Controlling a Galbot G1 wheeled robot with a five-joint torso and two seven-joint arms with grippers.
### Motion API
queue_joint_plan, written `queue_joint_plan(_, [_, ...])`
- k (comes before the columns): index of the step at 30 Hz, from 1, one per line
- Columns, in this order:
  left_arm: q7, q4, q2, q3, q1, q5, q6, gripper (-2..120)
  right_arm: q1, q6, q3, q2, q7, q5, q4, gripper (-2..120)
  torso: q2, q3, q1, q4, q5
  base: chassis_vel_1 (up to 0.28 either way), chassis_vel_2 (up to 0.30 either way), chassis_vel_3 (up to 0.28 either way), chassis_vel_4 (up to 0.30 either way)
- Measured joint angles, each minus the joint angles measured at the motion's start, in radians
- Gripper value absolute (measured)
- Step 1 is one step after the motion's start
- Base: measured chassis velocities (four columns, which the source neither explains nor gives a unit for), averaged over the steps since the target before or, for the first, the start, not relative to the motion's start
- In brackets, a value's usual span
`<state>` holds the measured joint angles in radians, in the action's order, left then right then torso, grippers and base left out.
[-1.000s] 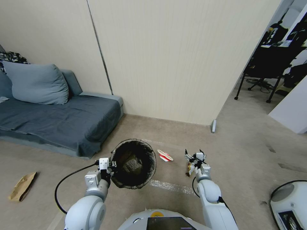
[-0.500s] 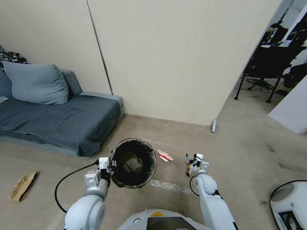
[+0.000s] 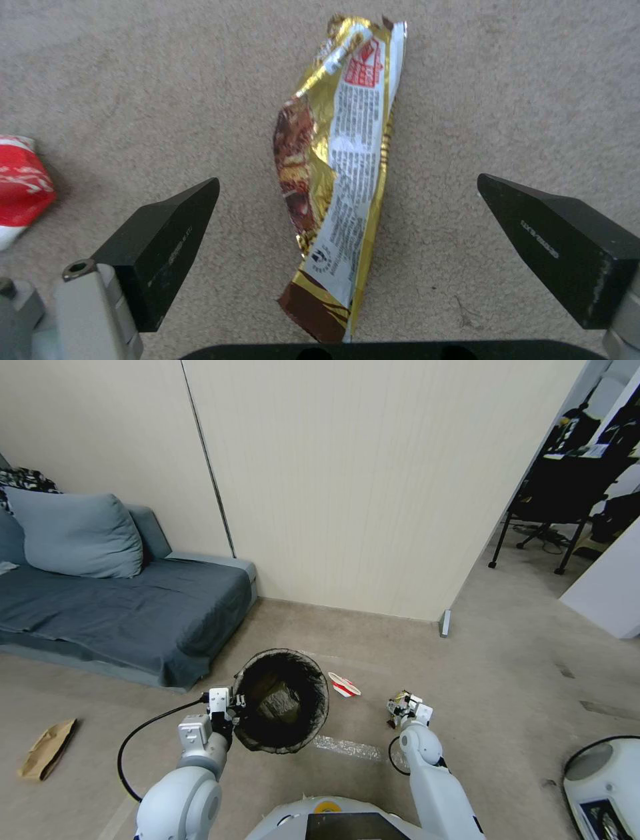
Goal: Pick up the trash bin, then pick up the garbage from the floor and place it into the trash bin.
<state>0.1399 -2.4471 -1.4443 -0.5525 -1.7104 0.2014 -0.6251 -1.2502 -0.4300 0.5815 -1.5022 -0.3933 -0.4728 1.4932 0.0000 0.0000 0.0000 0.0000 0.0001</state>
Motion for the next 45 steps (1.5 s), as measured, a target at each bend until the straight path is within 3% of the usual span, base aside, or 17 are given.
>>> queue_joint_plan(4, [-0.001, 0.001, 0.000, 0.005, 0.006, 0.000, 0.000, 1, 0.025, 0.026, 0.002, -0.004, 0.056, 0.014, -0.056, 100, 0.000, 0.000, 0.000, 0.0000, 0.0000, 0.000, 0.000, 0.000, 0.000])
queue_joint_plan(16, [-0.001, 0.006, -0.003, 0.006, 0.008, 0.000, -0.001, 1, 0.101, 0.053, 0.000, -0.006, 0.089, 0.070, -0.159, 100, 0.000, 0.000, 0.000, 0.0001, 0.0000, 0.000, 0.000, 0.000, 0.000])
queue_joint_plan(45, [-0.008, 0.012, -0.003, 0.008, 0.008, -0.001, -0.002, 1, 0.168, 0.049, 0.017, -0.011, 0.080, 0.074, -0.286, 100, 0.000, 0.000, 0.000, 0.0000, -0.0001, 0.000, 0.000, 0.000, 0.000])
